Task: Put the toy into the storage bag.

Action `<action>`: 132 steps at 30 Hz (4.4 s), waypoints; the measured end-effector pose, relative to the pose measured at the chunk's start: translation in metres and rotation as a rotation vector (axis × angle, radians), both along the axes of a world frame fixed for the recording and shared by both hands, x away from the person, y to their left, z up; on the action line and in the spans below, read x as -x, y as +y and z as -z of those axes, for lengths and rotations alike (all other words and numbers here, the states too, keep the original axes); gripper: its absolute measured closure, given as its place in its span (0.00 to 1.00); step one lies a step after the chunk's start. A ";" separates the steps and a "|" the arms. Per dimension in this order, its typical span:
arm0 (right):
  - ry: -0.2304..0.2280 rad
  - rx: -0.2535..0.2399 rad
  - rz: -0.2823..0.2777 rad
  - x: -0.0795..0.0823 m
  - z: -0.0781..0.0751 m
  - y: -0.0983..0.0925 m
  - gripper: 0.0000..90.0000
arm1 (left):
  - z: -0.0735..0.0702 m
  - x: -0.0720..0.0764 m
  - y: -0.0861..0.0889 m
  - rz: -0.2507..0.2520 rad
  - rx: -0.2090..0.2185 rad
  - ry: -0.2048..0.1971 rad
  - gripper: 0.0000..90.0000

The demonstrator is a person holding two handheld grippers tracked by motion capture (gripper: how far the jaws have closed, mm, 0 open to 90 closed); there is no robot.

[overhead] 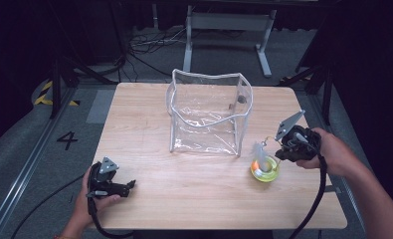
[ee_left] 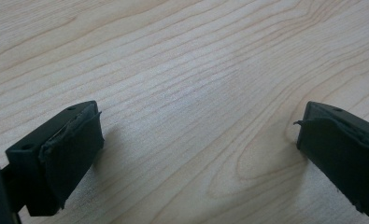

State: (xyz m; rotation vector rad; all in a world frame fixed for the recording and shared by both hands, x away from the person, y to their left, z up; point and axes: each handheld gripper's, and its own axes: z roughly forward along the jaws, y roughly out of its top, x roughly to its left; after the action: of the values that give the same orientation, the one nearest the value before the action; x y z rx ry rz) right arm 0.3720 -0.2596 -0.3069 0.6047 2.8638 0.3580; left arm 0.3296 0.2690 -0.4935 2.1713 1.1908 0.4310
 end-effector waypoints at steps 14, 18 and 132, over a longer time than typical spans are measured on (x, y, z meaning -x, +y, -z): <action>-0.024 -0.006 0.000 0.001 -0.018 0.003 0.98 | 0.000 0.000 0.000 0.000 0.000 0.000 0.01; -0.035 0.002 0.001 0.001 -0.024 0.003 0.98 | 0.000 0.000 0.000 -0.001 0.003 0.003 0.01; -0.245 -0.138 0.080 -0.125 -0.122 0.116 0.98 | 0.000 0.002 0.001 -0.001 0.001 0.001 0.02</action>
State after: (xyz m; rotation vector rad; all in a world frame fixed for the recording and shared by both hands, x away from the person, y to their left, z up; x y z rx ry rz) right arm 0.4972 -0.1432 -0.1850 0.6488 2.5891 0.5770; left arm 0.3279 0.2698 -0.4932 2.1709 1.1926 0.4293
